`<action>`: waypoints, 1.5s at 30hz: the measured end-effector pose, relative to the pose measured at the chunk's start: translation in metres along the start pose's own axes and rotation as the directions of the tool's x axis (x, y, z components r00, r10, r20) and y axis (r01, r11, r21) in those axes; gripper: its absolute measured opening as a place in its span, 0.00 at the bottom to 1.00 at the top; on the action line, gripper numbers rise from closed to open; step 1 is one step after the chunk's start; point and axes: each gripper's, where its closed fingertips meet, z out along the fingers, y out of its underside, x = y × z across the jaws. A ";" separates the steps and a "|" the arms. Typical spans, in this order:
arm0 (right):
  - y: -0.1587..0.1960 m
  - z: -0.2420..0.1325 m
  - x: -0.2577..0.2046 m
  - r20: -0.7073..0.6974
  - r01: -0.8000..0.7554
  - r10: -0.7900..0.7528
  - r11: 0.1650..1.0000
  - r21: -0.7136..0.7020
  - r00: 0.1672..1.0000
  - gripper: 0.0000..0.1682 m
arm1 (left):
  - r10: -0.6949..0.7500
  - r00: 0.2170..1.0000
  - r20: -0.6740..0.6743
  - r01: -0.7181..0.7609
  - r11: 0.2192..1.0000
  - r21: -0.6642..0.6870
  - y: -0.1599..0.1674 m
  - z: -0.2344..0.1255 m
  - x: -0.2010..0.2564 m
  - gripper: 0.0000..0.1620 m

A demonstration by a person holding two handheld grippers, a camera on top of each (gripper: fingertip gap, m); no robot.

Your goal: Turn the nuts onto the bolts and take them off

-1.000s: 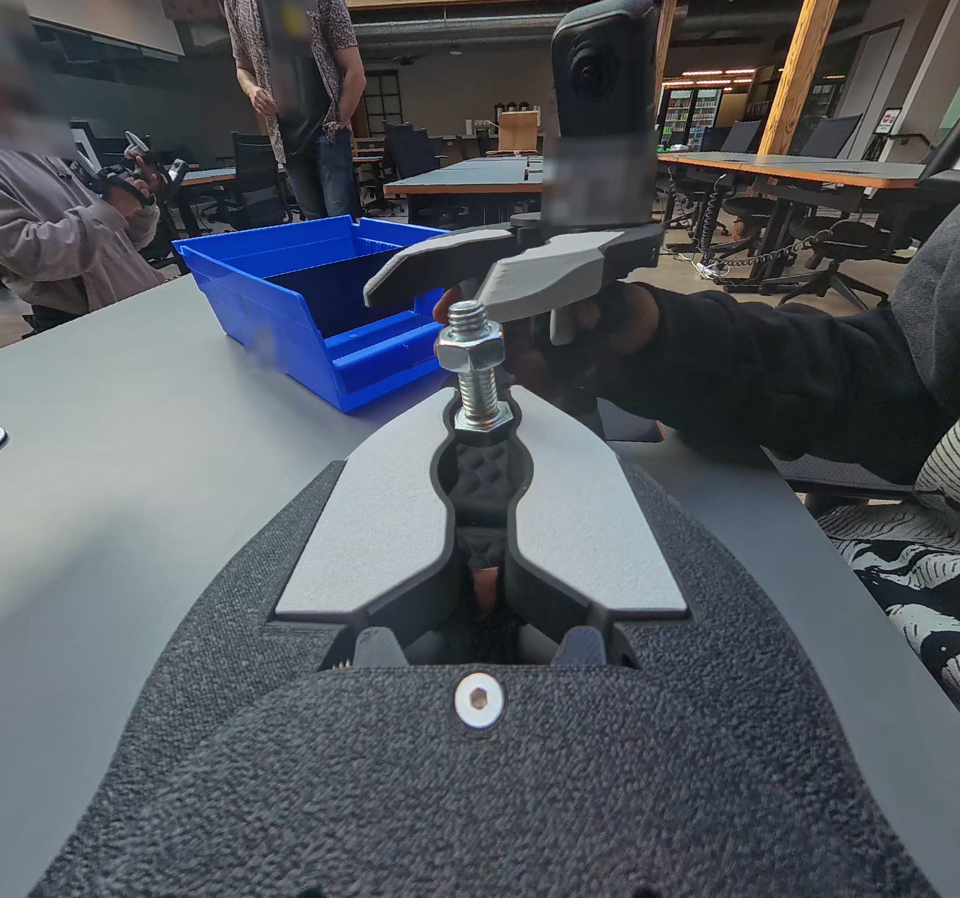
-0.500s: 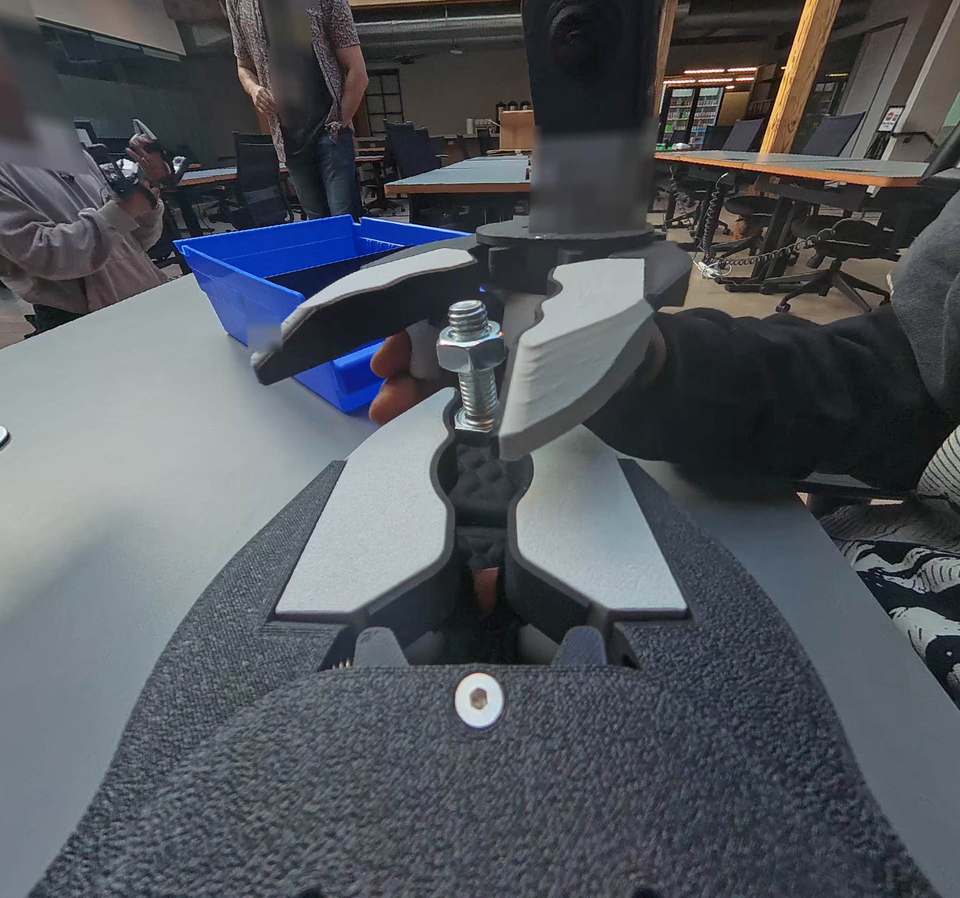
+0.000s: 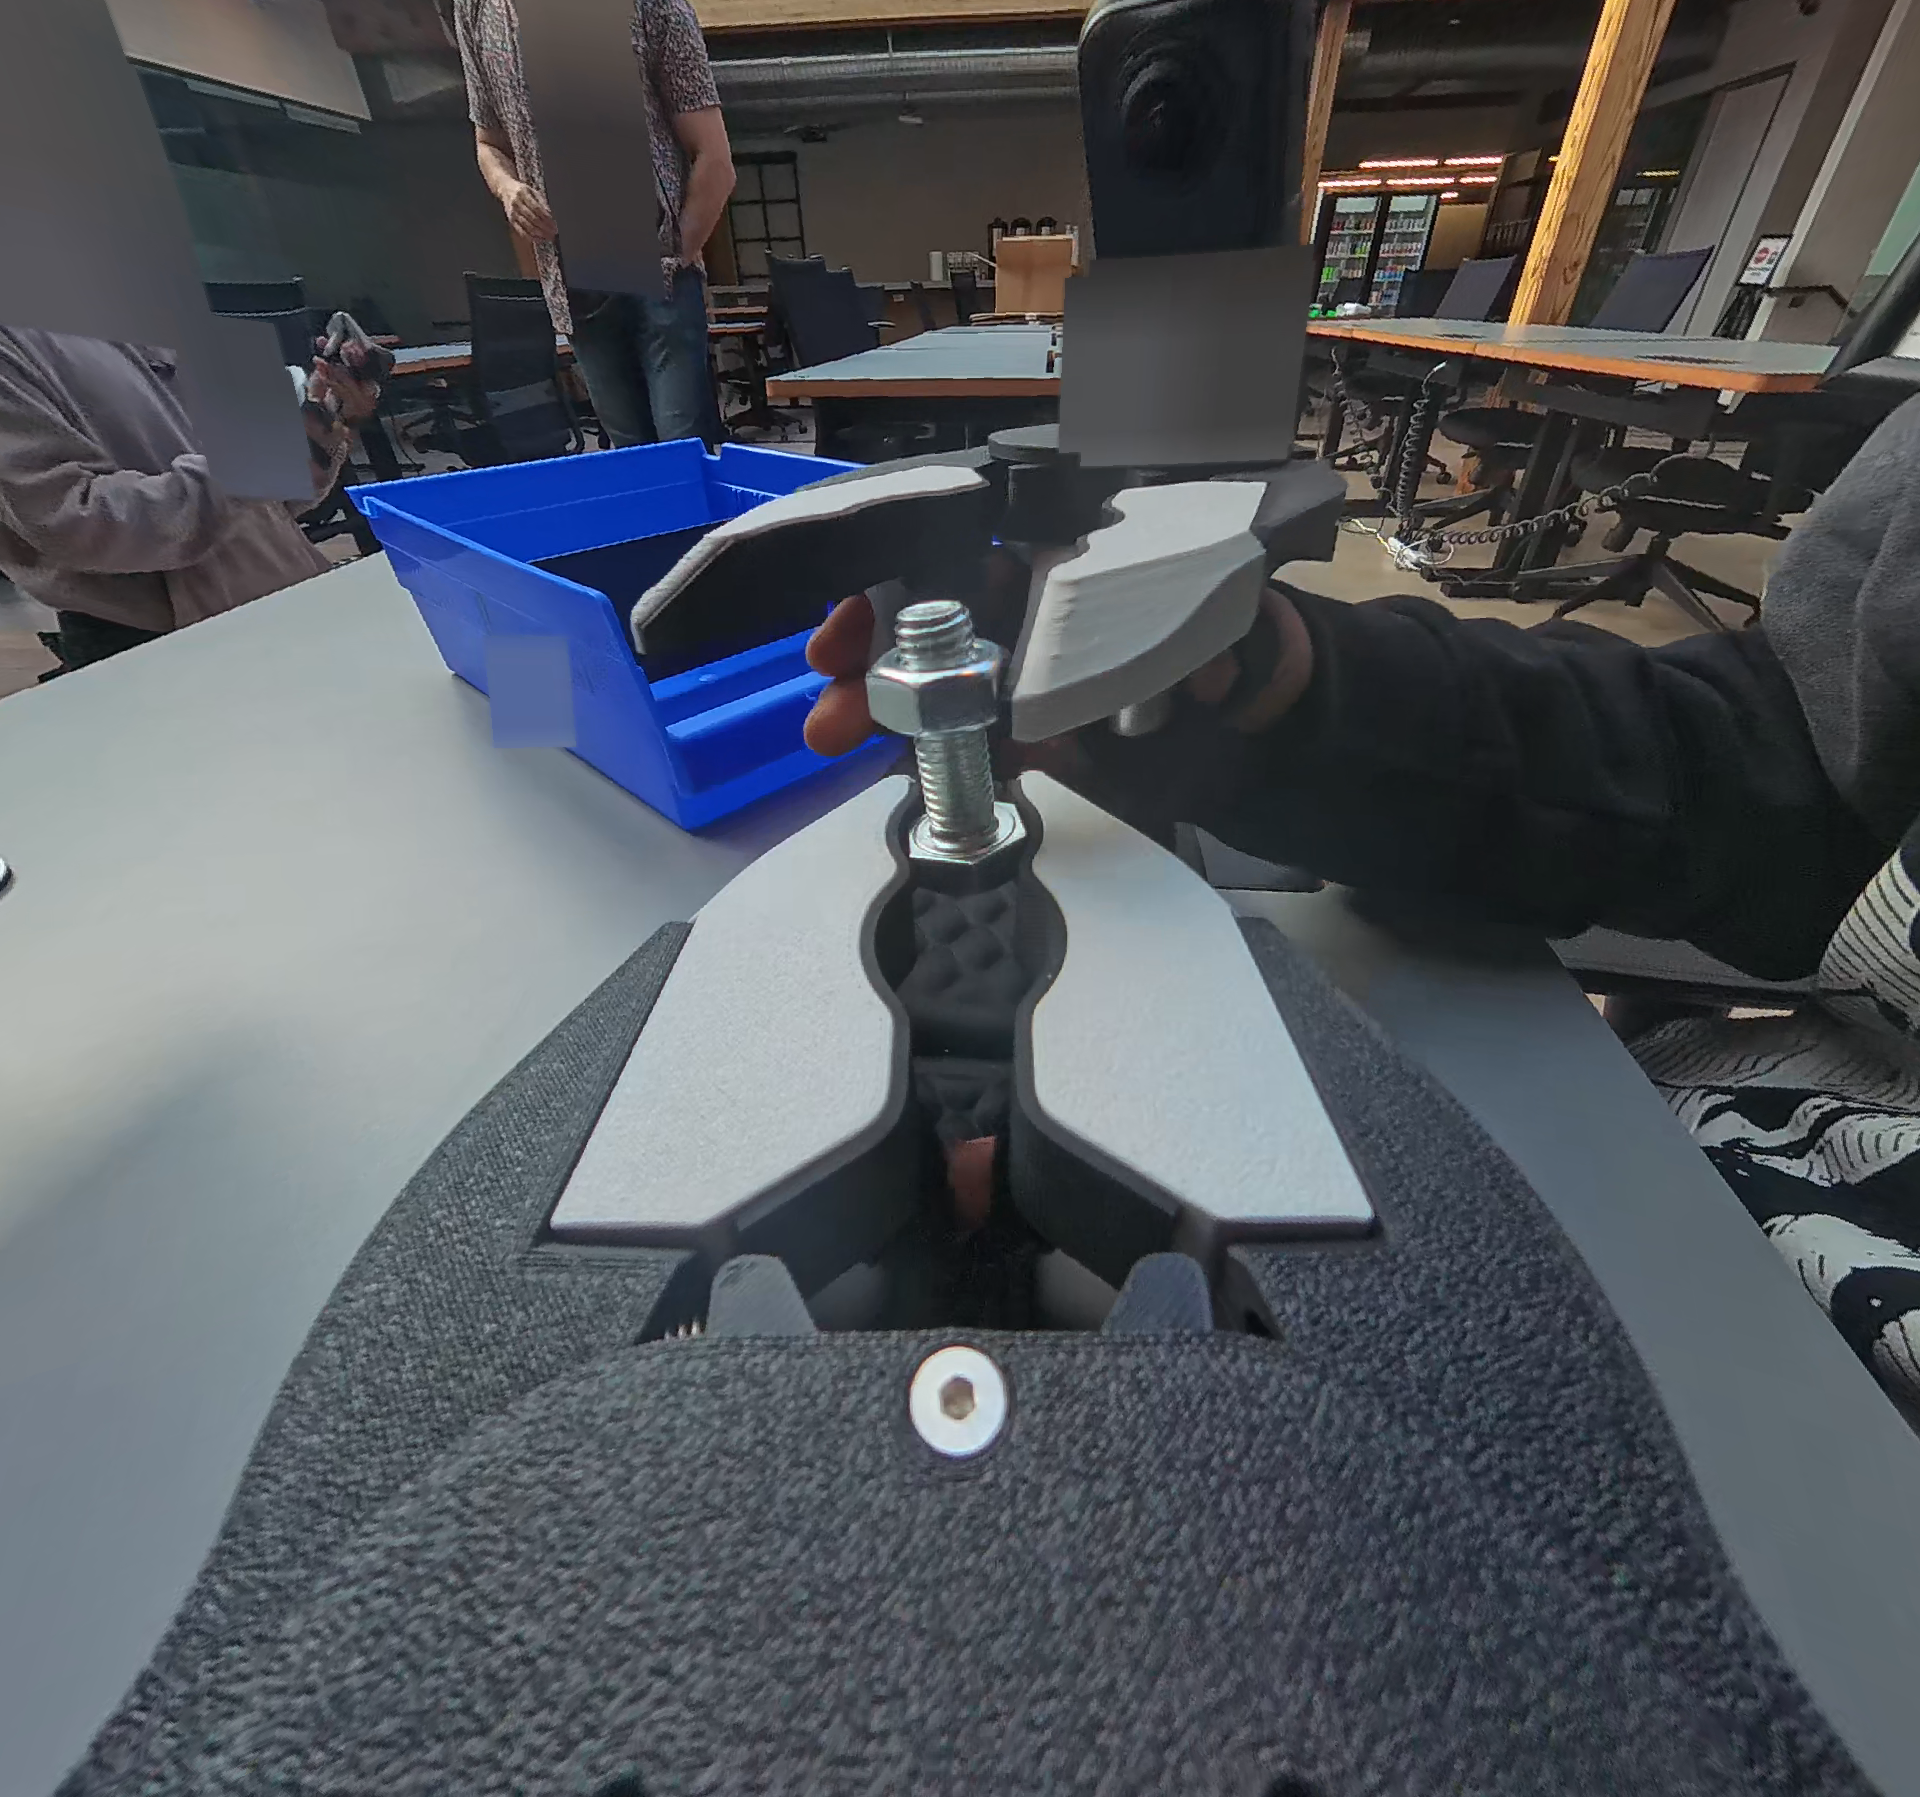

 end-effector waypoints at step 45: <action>-0.005 -0.018 0.008 -0.005 -0.002 0.003 1.000 0.024 1.000 0.36 | 0.006 1.000 0.000 -0.006 1.000 0.001 0.000 0.000 0.001 0.09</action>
